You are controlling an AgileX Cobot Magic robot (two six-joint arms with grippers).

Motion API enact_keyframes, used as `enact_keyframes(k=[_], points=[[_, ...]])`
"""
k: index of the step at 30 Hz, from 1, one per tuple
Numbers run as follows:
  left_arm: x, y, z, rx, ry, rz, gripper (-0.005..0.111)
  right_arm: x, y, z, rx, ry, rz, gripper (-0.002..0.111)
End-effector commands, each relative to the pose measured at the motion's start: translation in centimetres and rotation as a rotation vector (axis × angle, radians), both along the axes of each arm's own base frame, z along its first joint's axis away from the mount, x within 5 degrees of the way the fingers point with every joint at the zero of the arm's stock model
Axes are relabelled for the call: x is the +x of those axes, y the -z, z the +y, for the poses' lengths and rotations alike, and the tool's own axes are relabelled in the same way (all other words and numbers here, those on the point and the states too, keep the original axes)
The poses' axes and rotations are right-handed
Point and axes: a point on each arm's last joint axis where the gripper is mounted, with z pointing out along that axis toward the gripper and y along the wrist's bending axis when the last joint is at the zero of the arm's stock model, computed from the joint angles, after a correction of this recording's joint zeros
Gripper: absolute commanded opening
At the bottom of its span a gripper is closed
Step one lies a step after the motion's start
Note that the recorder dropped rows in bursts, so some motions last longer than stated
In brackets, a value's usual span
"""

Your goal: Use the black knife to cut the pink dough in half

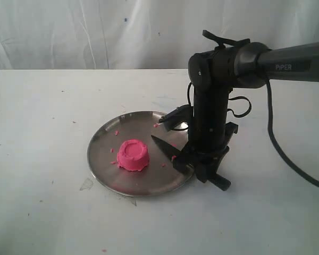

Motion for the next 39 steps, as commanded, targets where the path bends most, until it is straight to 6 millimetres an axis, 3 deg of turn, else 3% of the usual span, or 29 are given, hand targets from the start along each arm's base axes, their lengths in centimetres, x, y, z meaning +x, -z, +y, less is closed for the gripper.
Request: enact_keyframes(k=[1,8,12,17,22,28,33,36,39], points=[[0.0,0.1,0.0,-0.005,-0.002,-0.001,0.0,0.2,-0.3,-0.1,0.017,-0.008,-0.024,0.025],[0.0,0.1,0.0,-0.005,-0.002,-0.001,0.0,0.6,-0.3,0.1,0.048,-0.026,-0.076,0.026],[0.0,0.1,0.0,-0.005,-0.002,-0.001,0.0,0.7,-0.3,0.2,0.052,-0.027,-0.084,0.039],[0.0,0.1,0.0,-0.005,-0.002,-0.001,0.0,0.7,-0.4,0.2,0.053,-0.028,-0.09,0.039],[0.0,0.1,0.0,-0.005,-0.002,-0.001,0.0,1.0,-2.1,0.3,0.071,-0.029,-0.127,0.039],[0.0,0.1,0.0,-0.005,-0.002,-0.001,0.0,0.5,-5.5,0.1,0.098,-0.03,-0.172,0.039],[0.0,0.1,0.0,-0.005,-0.002,-0.001,0.0,-1.0,-8.3,0.4,0.117,-0.042,-0.186,0.039],[0.0,0.1,0.0,-0.005,-0.002,-0.001,0.0,-2.9,-9.8,2.3,0.123,-0.096,-0.223,0.039],[0.0,0.1,0.0,-0.005,-0.002,-0.001,0.0,-5.7,-10.3,5.1,0.006,-0.212,-0.319,0.039]])
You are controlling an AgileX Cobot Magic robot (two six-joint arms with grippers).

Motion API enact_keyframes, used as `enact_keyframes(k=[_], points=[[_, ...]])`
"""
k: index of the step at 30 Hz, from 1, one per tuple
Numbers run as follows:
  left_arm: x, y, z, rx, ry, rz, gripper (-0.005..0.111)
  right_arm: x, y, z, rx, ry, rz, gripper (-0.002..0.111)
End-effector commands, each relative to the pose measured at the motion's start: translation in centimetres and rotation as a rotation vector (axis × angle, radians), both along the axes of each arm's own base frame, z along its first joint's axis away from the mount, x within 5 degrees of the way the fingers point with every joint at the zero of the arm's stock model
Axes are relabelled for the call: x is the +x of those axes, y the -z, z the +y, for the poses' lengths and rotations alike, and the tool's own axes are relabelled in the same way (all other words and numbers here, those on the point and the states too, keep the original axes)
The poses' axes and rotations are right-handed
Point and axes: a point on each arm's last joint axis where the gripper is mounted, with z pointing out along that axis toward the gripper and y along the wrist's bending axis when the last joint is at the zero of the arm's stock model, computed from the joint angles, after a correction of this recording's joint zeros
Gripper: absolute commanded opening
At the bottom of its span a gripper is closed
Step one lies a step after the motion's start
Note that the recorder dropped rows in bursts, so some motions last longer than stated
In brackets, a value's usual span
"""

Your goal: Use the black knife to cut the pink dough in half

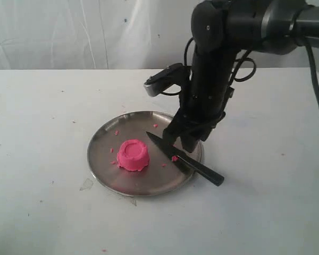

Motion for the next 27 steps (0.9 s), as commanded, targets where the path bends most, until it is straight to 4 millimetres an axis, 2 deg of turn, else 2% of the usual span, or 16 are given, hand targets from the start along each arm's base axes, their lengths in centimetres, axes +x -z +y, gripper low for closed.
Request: enact_keyframes(k=[1,4,6,11,17,27], points=[[0.0,0.1,0.0,-0.005,-0.002,-0.001,0.0,-3.8,-1.3,3.6,-0.194,-0.112,-0.192,0.039],[0.0,0.1,0.0,-0.005,-0.002,-0.001,0.0,-5.1,-1.3,5.0,-0.427,-0.141,-0.492,0.039],[0.0,0.1,0.0,-0.005,-0.002,-0.001,0.0,-5.8,-0.6,5.5,-0.496,-0.166,-0.583,0.039],[0.0,0.1,0.0,-0.005,-0.002,-0.001,0.0,-7.0,2.2,5.2,-0.533,-0.186,-0.491,0.041],[0.0,0.1,0.0,-0.005,-0.002,-0.001,0.0,-7.8,5.9,4.2,-0.615,-0.187,-0.408,0.057],[0.0,0.1,0.0,-0.005,-0.002,-0.001,0.0,-7.7,10.2,4.5,-0.623,-0.184,-0.385,0.057]])
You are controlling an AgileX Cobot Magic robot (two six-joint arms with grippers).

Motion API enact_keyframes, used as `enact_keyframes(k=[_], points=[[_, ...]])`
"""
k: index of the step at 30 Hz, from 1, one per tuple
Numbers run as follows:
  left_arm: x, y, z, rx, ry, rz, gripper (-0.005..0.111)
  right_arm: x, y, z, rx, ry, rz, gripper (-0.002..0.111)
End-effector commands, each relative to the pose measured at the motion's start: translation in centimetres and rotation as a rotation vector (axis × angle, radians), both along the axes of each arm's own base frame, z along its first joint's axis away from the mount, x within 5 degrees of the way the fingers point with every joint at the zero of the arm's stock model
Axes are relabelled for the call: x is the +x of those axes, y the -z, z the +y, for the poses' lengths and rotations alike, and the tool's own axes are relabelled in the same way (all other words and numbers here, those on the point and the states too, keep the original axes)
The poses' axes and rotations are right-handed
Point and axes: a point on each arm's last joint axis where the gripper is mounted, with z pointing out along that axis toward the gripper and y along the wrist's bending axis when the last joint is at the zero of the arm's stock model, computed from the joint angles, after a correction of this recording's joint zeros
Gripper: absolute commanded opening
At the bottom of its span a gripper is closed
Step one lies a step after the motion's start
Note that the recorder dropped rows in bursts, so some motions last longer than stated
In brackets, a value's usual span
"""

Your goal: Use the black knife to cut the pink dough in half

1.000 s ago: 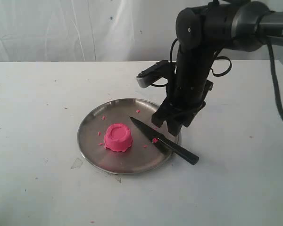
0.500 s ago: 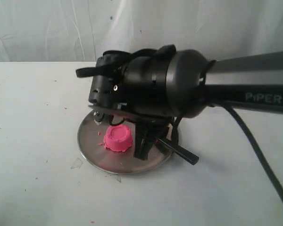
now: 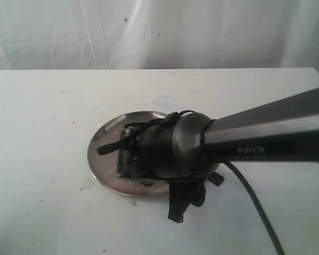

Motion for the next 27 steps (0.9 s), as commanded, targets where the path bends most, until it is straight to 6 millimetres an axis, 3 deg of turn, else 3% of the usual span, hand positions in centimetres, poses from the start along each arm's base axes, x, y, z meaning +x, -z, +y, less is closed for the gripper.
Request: enact_keyframes(k=[1,13,27], points=[[0.0,0.1,0.0,-0.005,-0.002,-0.001,0.0,0.2,1.2,0.1,-0.017,-0.002,-0.007,0.057],[0.0,0.1,0.0,-0.005,-0.002,-0.001,0.0,1.1,3.1,-0.1,-0.105,-0.026,-0.088,0.057],[0.0,0.1,0.0,-0.005,-0.002,-0.001,0.0,2.9,3.7,-1.7,-0.087,0.013,-0.104,0.056]])
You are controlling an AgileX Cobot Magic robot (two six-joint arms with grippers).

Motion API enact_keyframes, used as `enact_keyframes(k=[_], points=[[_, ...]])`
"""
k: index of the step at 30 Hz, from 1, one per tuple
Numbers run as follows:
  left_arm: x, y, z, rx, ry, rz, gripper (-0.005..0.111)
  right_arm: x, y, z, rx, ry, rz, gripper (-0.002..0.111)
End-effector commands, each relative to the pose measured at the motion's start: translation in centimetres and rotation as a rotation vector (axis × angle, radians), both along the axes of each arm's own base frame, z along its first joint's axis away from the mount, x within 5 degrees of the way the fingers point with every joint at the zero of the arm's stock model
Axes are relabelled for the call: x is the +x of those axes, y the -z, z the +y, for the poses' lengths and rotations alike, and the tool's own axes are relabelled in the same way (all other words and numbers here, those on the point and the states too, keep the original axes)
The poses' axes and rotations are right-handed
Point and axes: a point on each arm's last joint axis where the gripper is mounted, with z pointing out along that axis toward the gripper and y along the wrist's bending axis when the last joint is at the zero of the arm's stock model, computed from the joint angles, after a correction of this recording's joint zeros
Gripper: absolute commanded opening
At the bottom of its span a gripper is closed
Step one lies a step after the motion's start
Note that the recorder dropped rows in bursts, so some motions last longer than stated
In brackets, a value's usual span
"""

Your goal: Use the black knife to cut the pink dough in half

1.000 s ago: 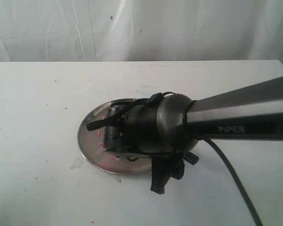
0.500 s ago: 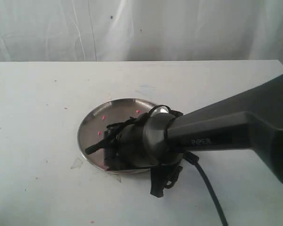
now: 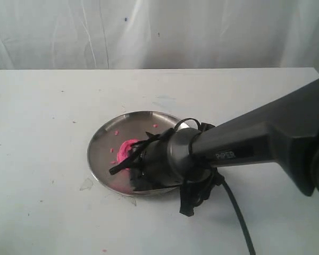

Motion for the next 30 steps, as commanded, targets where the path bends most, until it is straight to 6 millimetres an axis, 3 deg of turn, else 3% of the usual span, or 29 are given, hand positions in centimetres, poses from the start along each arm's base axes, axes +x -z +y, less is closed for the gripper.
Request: enact_keyframes(k=[1,10,13,17,30], points=[[-0.02,0.07,-0.01,-0.005,-0.002,-0.001,0.0,0.53,0.34,-0.46,-0.001,0.001,-0.005,0.054],[-0.02,0.07,-0.01,-0.005,-0.002,-0.001,0.0,1.07,1.19,-0.99,-0.005,0.018,0.012,0.046],[-0.02,0.07,-0.01,-0.005,-0.002,-0.001,0.0,1.08,1.18,-0.99,-0.006,0.017,0.011,0.03],[-0.02,0.07,-0.01,-0.005,-0.002,-0.001,0.0,1.08,1.18,-0.99,-0.007,0.015,0.011,0.001],[-0.02,0.07,-0.01,-0.005,-0.002,-0.001,0.0,1.34,0.3,-1.28,-0.044,0.007,-0.023,0.0]])
